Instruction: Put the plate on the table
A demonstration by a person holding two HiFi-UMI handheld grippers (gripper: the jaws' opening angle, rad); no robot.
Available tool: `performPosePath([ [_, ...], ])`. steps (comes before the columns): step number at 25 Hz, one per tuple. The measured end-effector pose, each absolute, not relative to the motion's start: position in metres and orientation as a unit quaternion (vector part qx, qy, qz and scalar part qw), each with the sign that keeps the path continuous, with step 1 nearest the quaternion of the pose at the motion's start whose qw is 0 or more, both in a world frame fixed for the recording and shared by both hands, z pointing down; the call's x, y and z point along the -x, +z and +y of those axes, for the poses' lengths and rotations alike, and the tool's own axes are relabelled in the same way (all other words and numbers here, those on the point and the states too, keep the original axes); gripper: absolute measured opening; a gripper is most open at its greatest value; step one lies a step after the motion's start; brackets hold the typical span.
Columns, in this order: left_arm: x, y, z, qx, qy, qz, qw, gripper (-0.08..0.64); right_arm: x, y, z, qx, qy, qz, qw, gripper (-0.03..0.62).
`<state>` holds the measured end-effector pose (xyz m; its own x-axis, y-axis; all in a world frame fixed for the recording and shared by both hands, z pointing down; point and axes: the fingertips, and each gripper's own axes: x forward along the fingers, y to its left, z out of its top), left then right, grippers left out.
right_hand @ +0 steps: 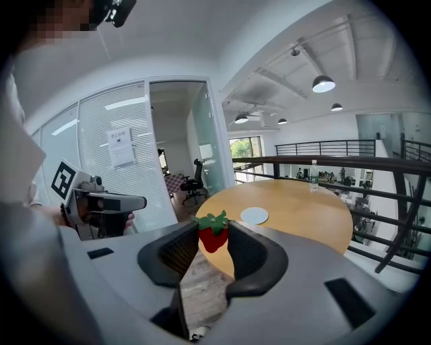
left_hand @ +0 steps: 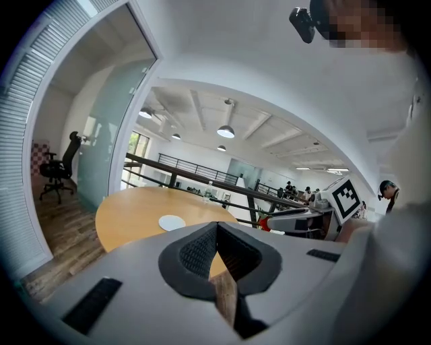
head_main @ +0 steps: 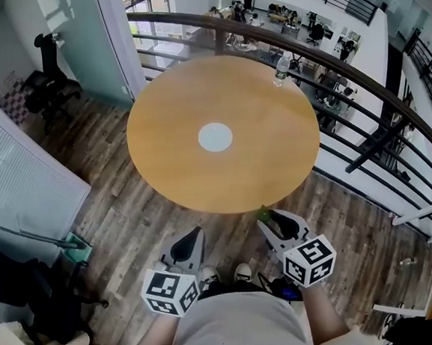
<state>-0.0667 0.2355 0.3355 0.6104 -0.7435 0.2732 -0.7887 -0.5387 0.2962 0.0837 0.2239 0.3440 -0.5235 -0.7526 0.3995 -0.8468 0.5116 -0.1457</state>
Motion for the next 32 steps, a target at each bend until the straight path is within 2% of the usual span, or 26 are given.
performPosePath([
  [17,0.086,0.343,0.217,-0.889,0.052,-0.41,0.197,0.023,-0.067,0.345,0.214,-0.491,0.157,-0.845,0.144,0.149],
  [32,0.068,0.351,0.115,-0.877,0.068,-0.43,0.204,0.023,-0.084,0.355,0.102,-0.47,0.17,-0.855,0.137,0.149],
])
